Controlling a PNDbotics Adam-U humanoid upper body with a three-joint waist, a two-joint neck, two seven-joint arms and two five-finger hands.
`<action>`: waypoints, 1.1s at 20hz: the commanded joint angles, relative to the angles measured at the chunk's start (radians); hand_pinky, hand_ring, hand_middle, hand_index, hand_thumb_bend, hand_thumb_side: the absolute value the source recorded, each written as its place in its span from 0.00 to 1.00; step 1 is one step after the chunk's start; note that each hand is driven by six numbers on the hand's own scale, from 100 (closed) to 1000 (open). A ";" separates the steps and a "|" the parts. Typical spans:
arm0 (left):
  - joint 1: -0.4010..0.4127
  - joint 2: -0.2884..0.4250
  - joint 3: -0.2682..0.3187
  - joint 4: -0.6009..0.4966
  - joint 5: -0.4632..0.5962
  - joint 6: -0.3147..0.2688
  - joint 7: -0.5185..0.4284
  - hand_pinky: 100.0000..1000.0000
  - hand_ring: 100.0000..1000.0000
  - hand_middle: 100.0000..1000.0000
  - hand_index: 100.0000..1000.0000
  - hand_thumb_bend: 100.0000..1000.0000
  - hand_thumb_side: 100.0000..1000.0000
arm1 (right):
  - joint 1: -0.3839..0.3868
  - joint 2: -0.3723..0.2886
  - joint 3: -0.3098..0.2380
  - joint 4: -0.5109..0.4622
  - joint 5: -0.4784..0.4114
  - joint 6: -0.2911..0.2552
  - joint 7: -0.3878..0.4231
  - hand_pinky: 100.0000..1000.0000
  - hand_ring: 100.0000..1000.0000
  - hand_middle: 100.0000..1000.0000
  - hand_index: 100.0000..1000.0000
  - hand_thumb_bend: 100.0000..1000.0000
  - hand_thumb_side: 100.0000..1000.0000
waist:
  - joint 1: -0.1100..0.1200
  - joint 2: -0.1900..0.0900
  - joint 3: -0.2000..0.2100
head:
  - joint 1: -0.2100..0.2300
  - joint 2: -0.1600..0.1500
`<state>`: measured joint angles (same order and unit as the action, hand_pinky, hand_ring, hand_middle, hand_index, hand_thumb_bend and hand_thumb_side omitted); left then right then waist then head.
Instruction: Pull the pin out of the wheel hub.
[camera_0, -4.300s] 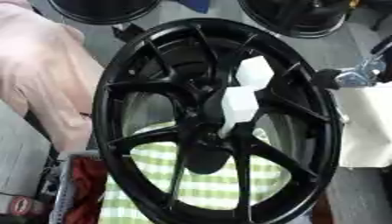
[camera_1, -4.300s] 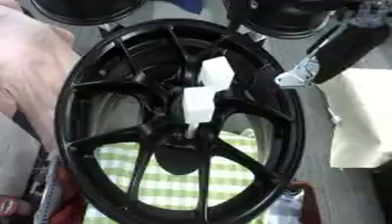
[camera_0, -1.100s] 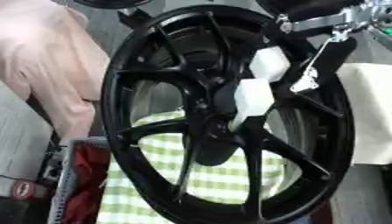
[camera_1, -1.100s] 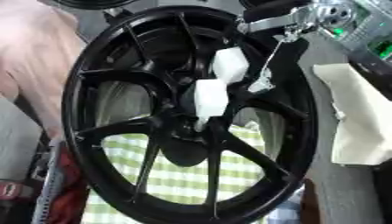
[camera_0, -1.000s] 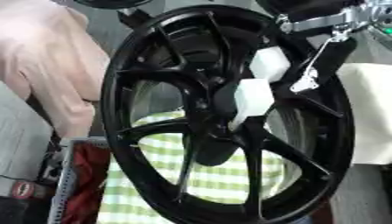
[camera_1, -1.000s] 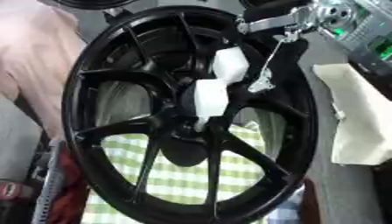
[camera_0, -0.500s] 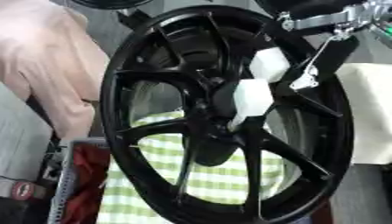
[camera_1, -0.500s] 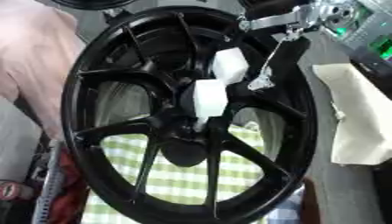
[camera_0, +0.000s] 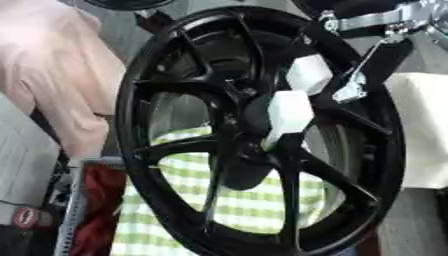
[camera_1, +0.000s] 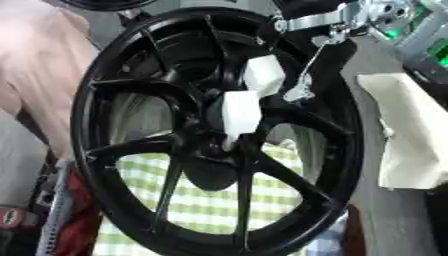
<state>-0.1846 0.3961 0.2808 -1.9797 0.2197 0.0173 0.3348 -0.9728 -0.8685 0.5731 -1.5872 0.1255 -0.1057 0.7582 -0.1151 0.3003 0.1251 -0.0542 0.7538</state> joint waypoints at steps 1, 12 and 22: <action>-0.006 0.012 0.002 -0.020 -0.001 0.000 -0.004 0.80 0.59 0.66 0.83 0.10 0.78 | -0.020 -0.031 -0.015 -0.008 -0.007 0.004 -0.011 0.88 0.76 0.61 0.70 0.36 0.20 | 0.004 -0.014 0.001 | 0.003 -0.008; -0.004 0.007 0.004 -0.020 -0.001 0.002 -0.004 0.80 0.59 0.66 0.83 0.09 0.79 | -0.021 -0.023 0.002 -0.011 -0.023 0.006 -0.045 0.87 0.74 0.52 0.64 0.17 0.10 | -0.003 -0.014 0.007 | 0.009 -0.012; -0.001 0.003 0.008 -0.020 0.000 0.005 -0.001 0.81 0.59 0.66 0.83 0.09 0.79 | -0.019 -0.024 0.004 -0.029 -0.063 0.017 -0.054 0.85 0.68 0.44 0.60 0.15 0.00 | -0.009 -0.016 0.008 | 0.012 -0.011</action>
<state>-0.1837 0.3870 0.2811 -1.9797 0.2197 0.0205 0.3339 -0.9765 -0.8681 0.5904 -1.6001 0.0761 -0.0932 0.7103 -0.1314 0.3003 0.1316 -0.0452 0.7528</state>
